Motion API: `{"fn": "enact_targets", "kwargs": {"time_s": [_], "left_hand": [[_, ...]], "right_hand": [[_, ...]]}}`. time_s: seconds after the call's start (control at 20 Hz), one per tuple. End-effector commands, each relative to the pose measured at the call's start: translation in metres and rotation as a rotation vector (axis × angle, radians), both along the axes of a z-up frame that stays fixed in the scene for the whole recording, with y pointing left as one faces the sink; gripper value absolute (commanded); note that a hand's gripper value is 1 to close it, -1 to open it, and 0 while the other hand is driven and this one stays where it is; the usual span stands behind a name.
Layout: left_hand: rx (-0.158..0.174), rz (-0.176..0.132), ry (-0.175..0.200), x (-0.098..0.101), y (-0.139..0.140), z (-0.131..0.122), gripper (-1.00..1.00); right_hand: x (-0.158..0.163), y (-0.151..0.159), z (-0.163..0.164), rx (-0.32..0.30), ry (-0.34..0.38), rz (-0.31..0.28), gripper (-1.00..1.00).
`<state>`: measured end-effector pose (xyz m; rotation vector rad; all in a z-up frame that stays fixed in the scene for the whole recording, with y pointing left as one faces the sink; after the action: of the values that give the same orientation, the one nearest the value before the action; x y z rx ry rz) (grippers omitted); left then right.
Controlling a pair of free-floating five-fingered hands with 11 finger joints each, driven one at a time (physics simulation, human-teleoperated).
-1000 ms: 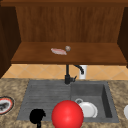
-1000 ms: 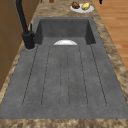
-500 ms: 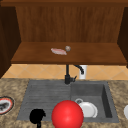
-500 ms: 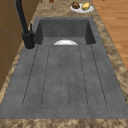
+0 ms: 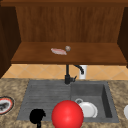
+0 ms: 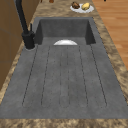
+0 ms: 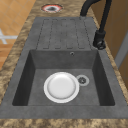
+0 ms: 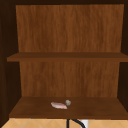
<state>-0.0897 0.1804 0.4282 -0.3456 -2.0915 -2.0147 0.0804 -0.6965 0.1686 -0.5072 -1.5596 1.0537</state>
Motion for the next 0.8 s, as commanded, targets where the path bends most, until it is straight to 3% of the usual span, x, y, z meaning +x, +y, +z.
{"fn": "enact_targets", "kwargs": {"time_s": [0.0, 0.1, 0.2, 0.5, 0.75], "left_hand": [[0.000, 0.000, 0.000, 0.000, 0.000, 0.000, 0.00], [0.000, 0.000, 0.000, 0.000, 0.000, 0.000, 0.00], [0.000, 0.000, 0.000, 0.000, 0.000, 0.000, 0.00], [0.000, 0.000, 0.000, 0.000, 0.000, 0.000, 0.00], [0.000, 0.000, 0.000, 0.000, 0.000, 0.000, 0.00]], "right_hand": [[0.000, 0.001, 0.000, -0.002, 0.002, 0.008, -1.00], [0.007, 0.018, 0.001, -0.026, 0.014, 0.005, -1.00], [0.001, 0.012, 0.005, -0.029, 0.020, -0.003, -1.00], [-0.018, 0.015, 0.023, -0.145, 0.011, -0.060, -1.00], [-0.034, 0.015, 0.031, -0.178, 0.024, -0.075, -1.00]]}}
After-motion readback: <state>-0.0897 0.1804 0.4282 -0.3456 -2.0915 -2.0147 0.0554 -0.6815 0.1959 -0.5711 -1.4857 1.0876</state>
